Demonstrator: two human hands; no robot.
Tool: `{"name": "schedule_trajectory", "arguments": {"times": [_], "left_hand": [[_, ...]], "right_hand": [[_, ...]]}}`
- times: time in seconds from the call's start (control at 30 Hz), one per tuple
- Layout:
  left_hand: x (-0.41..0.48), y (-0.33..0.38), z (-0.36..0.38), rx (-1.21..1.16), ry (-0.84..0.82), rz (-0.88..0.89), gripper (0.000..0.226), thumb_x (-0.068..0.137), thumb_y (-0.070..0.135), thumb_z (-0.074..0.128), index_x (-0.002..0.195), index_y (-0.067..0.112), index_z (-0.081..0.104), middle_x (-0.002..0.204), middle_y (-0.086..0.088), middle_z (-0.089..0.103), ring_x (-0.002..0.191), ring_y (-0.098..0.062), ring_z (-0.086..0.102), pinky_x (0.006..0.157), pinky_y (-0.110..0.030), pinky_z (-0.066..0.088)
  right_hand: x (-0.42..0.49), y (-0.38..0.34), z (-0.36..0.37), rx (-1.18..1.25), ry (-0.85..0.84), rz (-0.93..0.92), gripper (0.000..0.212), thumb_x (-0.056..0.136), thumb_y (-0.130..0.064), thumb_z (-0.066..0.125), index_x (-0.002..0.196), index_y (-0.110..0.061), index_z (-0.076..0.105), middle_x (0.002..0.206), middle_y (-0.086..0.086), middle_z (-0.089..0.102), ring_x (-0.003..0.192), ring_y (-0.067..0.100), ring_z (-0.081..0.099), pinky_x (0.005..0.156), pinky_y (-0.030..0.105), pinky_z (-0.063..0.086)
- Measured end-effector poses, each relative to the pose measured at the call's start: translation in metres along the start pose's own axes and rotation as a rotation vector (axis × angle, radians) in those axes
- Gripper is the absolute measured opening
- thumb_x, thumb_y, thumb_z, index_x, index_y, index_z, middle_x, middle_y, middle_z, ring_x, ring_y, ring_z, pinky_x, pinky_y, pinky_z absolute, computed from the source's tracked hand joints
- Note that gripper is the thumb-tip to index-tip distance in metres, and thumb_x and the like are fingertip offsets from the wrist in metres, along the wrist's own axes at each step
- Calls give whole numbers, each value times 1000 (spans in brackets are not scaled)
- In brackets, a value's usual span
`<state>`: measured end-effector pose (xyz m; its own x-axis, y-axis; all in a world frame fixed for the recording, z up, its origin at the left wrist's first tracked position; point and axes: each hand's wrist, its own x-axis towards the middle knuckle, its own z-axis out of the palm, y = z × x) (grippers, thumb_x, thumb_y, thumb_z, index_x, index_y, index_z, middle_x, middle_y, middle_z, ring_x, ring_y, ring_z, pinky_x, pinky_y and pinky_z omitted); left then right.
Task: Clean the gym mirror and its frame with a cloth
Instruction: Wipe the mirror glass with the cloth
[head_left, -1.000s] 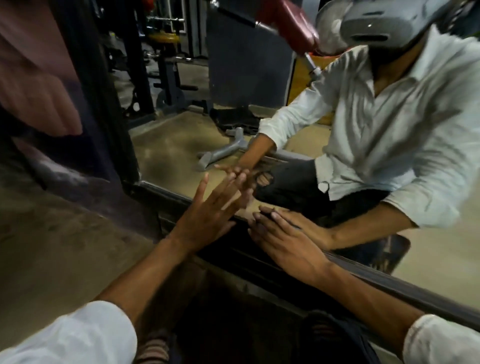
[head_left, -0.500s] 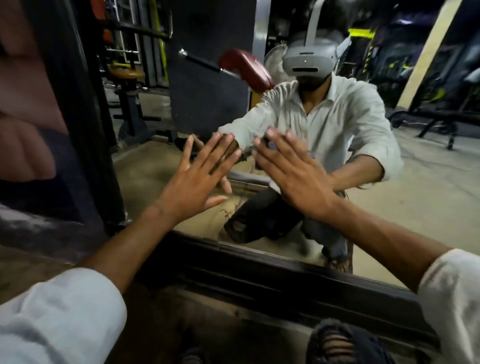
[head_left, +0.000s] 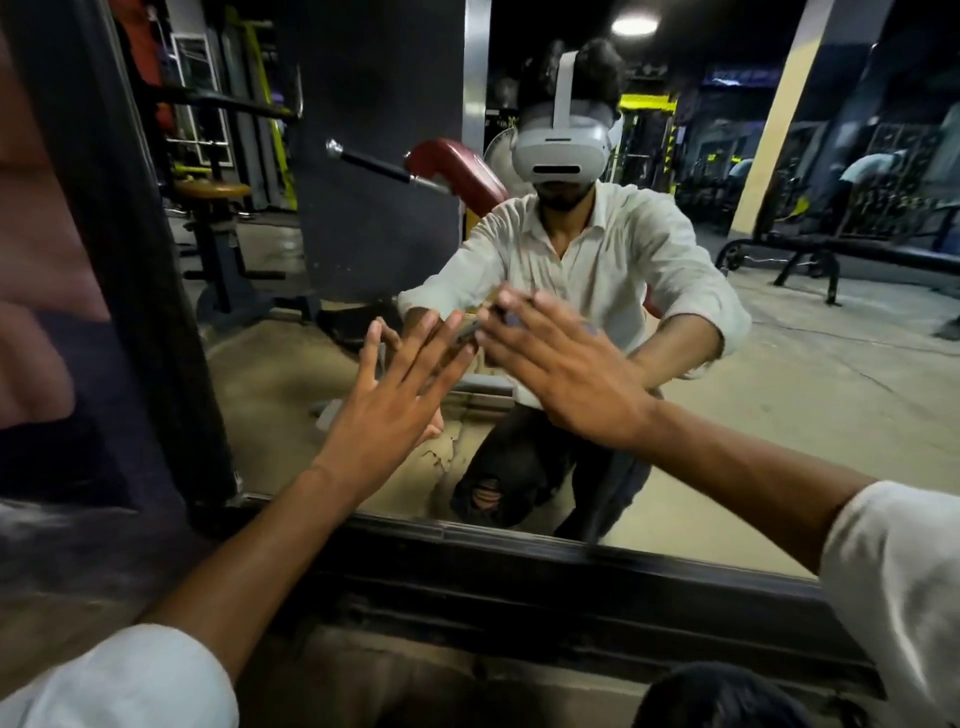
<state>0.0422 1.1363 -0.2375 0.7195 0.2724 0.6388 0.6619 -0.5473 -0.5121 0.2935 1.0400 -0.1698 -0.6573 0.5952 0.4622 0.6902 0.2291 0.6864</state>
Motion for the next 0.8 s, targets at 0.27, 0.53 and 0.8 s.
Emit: {"name": "schedule_trajectory", "arguments": {"times": [0.27,0.53,0.8], "left_hand": [[-31,6,22,2,63,-72,119,88,56,76,171,12,3,178,-16,-2,165,-33,6,122,-69,27],[-96,42,64,-12,-5,-182,103,89,48,62,171,10,10,177,-21,5,163,-38,12,120,-65,34],[-113,4,64,-43,-40,-286,128,74,48,90,171,16,14,177,-20,7,164,-36,13,119,-75,26]], "right_hand": [[1,-12,22,-60,161,66,55,111,-23,44,163,-7,33,172,13,22,161,32,16,132,46,-1],[-48,-153,114,86,29,-137,50,105,-14,37,154,-7,40,160,12,49,151,27,40,131,41,5],[1,-115,92,159,119,38,49,116,-21,25,162,-11,37,171,10,29,162,29,15,131,51,11]]}}
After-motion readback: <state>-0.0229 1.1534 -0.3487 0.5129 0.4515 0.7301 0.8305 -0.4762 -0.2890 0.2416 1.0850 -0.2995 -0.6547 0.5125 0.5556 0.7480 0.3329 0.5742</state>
